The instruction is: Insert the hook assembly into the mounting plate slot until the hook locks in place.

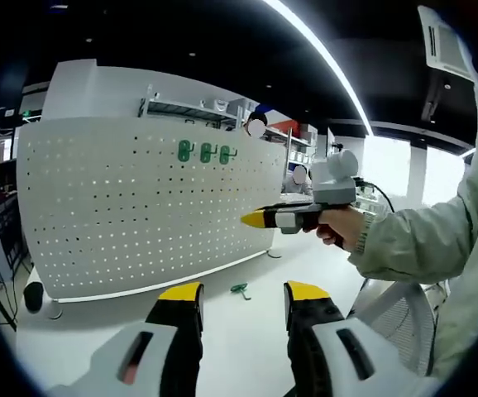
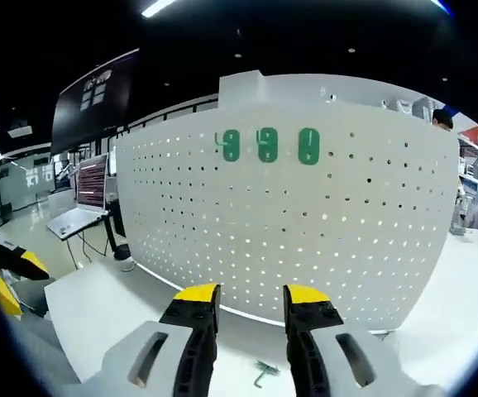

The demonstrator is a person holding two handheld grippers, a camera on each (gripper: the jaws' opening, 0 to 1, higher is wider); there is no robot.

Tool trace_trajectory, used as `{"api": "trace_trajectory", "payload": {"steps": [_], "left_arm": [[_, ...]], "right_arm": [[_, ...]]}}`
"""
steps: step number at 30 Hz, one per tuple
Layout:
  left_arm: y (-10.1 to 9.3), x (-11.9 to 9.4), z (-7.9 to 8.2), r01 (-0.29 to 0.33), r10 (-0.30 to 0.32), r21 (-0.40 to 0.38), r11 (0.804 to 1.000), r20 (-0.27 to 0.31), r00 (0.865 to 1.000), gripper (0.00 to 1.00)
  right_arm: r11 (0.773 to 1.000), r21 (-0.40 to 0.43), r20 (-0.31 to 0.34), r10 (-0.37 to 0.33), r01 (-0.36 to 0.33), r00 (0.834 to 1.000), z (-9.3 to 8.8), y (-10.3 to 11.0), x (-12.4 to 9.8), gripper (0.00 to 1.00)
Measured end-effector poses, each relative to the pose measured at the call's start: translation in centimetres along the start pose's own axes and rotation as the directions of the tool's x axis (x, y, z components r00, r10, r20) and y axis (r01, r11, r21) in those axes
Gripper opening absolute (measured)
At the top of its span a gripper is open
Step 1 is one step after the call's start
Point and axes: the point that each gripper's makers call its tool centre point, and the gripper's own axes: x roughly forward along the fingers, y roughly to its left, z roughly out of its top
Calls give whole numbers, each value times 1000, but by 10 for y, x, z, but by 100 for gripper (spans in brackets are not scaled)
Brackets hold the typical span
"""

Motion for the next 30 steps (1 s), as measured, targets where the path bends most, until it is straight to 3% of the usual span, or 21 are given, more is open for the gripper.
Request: {"api": "trace_trajectory", "payload": {"steps": [7,21,30], "left_arm": [[-6,-1,3,6,-6,9,1000,8,1000,40],[-19,-5,6,28,-28,28,999,16,999,40],[-27,-8,8,39,-40,39,998,19,999,40]], "right_arm": [[999,38,4,3,-4,1000,-7,6,-21,31],[997,71,-51,15,-12,999,-42,18,-67,31],[996,84,-51,30,-26,998,-45,28,-84,31]]}}
